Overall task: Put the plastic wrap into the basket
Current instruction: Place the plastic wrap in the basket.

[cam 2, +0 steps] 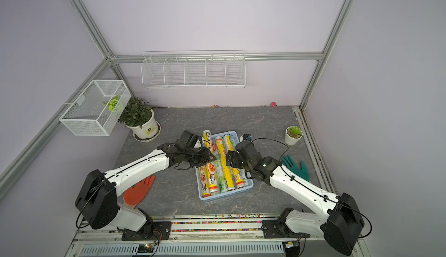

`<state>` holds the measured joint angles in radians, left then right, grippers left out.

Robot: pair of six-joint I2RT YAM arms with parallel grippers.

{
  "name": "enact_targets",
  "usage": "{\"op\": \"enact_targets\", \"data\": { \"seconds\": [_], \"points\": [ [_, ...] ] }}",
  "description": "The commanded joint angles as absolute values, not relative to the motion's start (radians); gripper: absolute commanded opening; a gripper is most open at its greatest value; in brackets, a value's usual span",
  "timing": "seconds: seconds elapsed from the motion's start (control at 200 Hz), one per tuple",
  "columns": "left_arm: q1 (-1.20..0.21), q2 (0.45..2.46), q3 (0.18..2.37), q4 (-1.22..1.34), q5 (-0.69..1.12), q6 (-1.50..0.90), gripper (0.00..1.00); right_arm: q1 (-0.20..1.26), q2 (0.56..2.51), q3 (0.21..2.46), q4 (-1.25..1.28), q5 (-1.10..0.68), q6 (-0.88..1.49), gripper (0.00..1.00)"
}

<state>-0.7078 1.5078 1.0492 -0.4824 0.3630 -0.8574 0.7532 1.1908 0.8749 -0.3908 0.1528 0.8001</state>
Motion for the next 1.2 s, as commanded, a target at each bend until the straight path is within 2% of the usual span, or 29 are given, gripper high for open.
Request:
{"op": "enact_targets", "data": {
  "seconds": [0.0,0.28,0.71,0.96,1.195],
  "points": [
    [-0.716,1.540,1.096,-0.488,0.332,-0.898,0.12,0.744,1.201,0.877,-0.387,0.118,0.794,0.96],
    [-0.723,1.609,1.100,-0.486,0.359,-0.933,0.12,0.740,1.243,0.879,-0.387,0.083,0.786,0.97],
    [-0.740,1.706,1.165,-0.556,0.340,-0.930,0.23,0.733,1.256,0.874,-0.427,0.130,0.778,0.97],
    [-0.747,1.725,1.193,-0.607,0.301,-0.931,0.42,0.732,1.250,0.874,-0.441,0.149,0.767,0.97],
    [-0.748,1.723,1.204,-0.640,0.275,-0.926,0.50,0.731,1.248,0.875,-0.446,0.156,0.765,0.97]
  ]
}}
